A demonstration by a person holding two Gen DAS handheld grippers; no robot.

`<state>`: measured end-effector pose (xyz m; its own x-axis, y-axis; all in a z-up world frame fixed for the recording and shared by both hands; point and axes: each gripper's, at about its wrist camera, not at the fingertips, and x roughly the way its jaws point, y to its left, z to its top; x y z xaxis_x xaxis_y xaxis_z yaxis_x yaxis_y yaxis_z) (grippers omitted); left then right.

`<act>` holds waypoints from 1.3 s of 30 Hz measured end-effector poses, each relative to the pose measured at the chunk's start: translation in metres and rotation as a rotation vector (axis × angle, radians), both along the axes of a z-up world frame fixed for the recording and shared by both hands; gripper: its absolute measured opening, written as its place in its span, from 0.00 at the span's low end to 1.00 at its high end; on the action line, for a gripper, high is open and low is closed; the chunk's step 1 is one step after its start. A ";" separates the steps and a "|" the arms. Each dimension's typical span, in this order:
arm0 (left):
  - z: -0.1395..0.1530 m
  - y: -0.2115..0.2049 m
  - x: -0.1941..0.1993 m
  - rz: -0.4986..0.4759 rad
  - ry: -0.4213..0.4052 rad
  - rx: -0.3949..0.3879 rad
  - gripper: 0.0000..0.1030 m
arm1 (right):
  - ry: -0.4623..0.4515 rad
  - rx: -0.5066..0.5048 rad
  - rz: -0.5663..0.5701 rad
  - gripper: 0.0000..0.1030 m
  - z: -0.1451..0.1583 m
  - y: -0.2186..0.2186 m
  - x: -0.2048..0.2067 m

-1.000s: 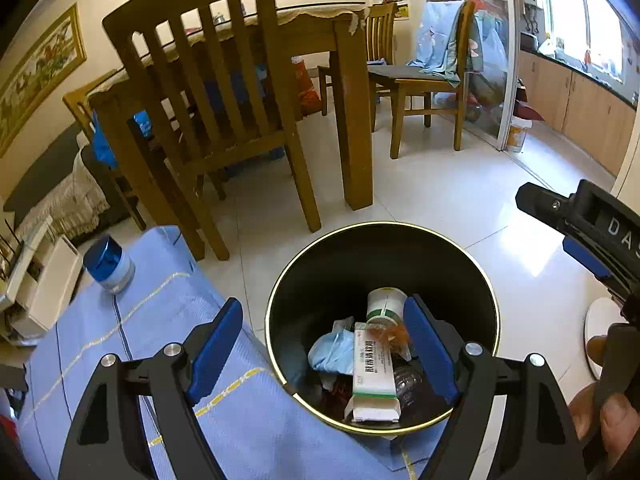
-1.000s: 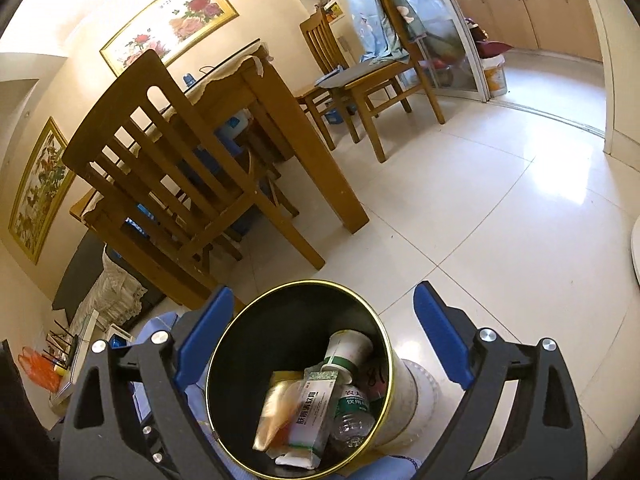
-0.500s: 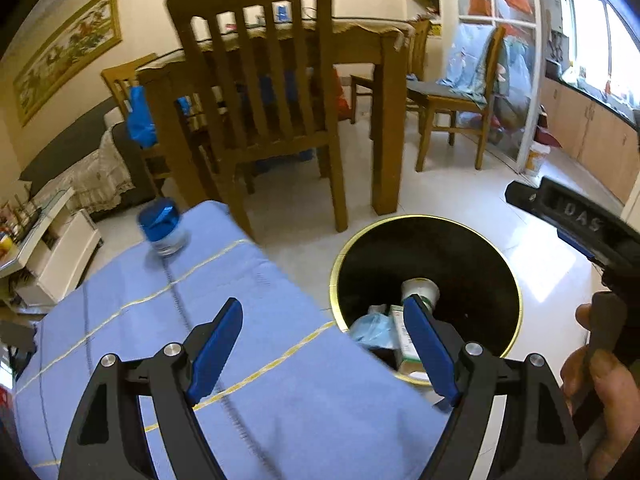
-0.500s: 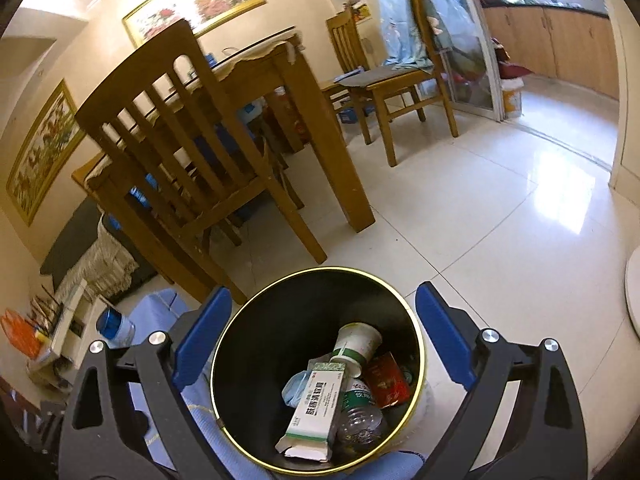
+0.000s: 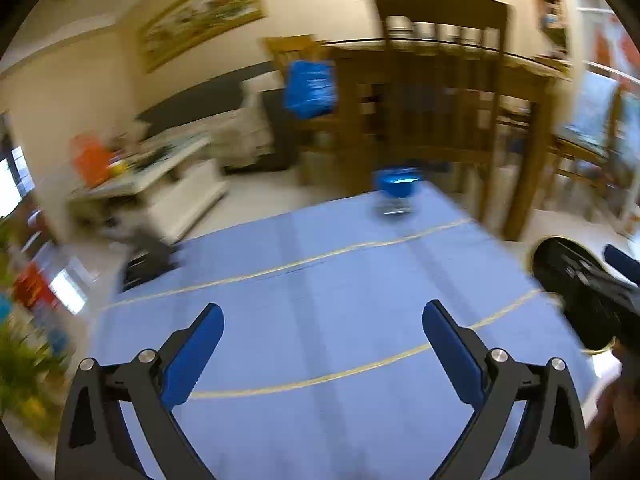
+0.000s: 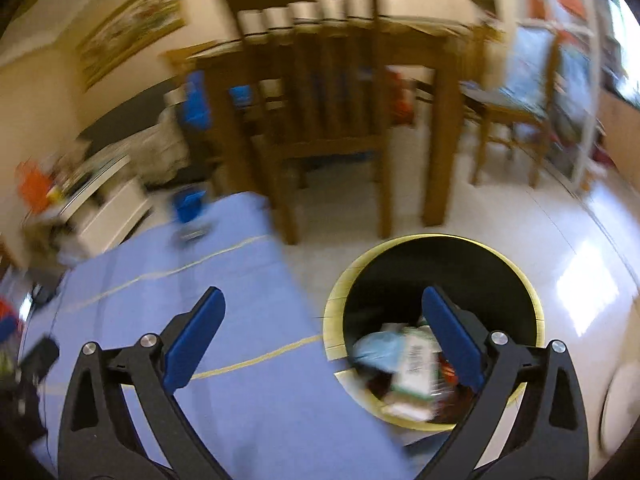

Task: Collect trash

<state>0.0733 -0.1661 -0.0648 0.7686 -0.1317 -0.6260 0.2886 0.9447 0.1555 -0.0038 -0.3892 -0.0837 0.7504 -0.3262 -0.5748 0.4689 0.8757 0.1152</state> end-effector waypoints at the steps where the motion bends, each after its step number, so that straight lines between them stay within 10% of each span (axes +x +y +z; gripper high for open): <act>1: 0.003 0.014 0.001 0.026 -0.003 0.005 0.93 | -0.006 -0.019 0.043 0.95 0.003 0.021 0.002; 16: 0.072 0.169 -0.049 0.254 -0.115 -0.082 0.94 | -0.103 -0.109 0.419 0.95 0.092 0.219 -0.016; 39: 0.075 0.172 -0.069 0.254 -0.151 -0.113 0.94 | -0.104 -0.069 0.471 0.95 0.094 0.233 -0.035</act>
